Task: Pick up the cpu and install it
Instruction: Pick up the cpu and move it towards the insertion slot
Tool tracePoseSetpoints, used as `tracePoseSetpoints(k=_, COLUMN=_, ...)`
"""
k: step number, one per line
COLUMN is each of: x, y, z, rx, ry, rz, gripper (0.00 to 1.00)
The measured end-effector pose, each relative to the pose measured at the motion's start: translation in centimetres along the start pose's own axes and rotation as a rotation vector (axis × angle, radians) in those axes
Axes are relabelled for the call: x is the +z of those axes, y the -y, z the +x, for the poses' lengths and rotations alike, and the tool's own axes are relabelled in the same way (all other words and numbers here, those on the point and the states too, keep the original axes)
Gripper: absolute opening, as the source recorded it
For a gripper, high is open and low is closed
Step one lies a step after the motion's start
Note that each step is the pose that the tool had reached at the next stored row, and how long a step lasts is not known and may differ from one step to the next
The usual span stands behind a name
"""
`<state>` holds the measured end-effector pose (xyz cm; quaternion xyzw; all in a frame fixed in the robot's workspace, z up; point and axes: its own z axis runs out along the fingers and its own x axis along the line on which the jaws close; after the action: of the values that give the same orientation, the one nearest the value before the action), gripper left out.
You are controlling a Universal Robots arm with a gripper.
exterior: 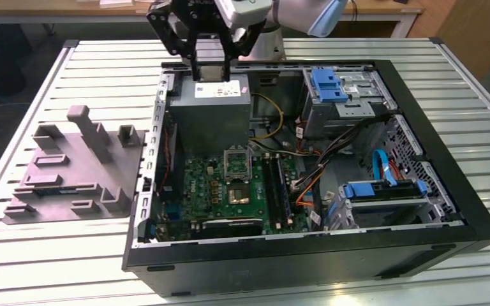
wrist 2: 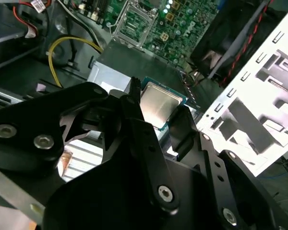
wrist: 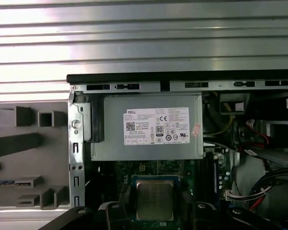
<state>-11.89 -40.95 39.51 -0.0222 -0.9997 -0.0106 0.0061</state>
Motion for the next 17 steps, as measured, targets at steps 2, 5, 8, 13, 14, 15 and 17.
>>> tracePoseSetpoints(k=2, x=0.04, y=0.40, z=-0.28, rx=0.000, ry=-0.0001, rz=0.0001, gripper=0.47)
tracePoseSetpoints(k=5, x=0.21, y=1.39, z=-0.58, rx=0.000, ry=0.0000, rz=0.0001, gripper=0.47)
tracePoseSetpoints(k=8, x=0.40, y=1.87, z=-1.36, rx=0.000, ry=0.0001, rz=-0.0002, gripper=0.47)
tracePoseSetpoints(k=13, x=0.81, y=2.28, z=-2.92, rx=0.000, ry=0.0000, rz=0.0000, gripper=0.47)
tracePoseSetpoints(k=14, x=0.86, y=2.34, z=-2.99, rx=0.000, ry=-0.0001, rz=0.0001, gripper=0.47)
tracePoseSetpoints(k=15, x=0.87, y=2.35, z=-2.99, rx=0.000, ry=-0.0001, rz=0.0002, gripper=0.47)
tracePoseSetpoints(k=17, x=0.87, y=2.36, z=-3.00, rx=0.000, ry=-0.0001, rz=0.0002, gripper=0.47)
